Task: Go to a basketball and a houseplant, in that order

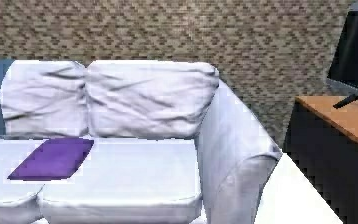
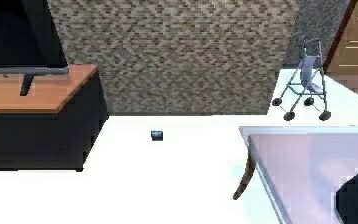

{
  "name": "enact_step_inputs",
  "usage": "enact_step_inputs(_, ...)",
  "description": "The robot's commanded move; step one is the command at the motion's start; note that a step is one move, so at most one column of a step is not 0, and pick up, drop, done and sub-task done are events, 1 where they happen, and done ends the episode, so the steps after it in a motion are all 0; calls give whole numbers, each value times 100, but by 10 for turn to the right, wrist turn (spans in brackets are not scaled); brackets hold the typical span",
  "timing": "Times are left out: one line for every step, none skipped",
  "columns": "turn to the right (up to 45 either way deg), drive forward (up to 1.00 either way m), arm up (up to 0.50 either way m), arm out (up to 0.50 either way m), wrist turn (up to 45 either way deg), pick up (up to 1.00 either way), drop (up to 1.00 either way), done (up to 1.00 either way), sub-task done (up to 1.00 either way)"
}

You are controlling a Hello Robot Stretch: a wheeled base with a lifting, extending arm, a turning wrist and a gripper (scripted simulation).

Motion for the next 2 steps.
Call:
enact_step_inputs(450,0,0,0,0,0,0,0,0)
enact_step_inputs(330,0,0,0,0,0,0,0,0)
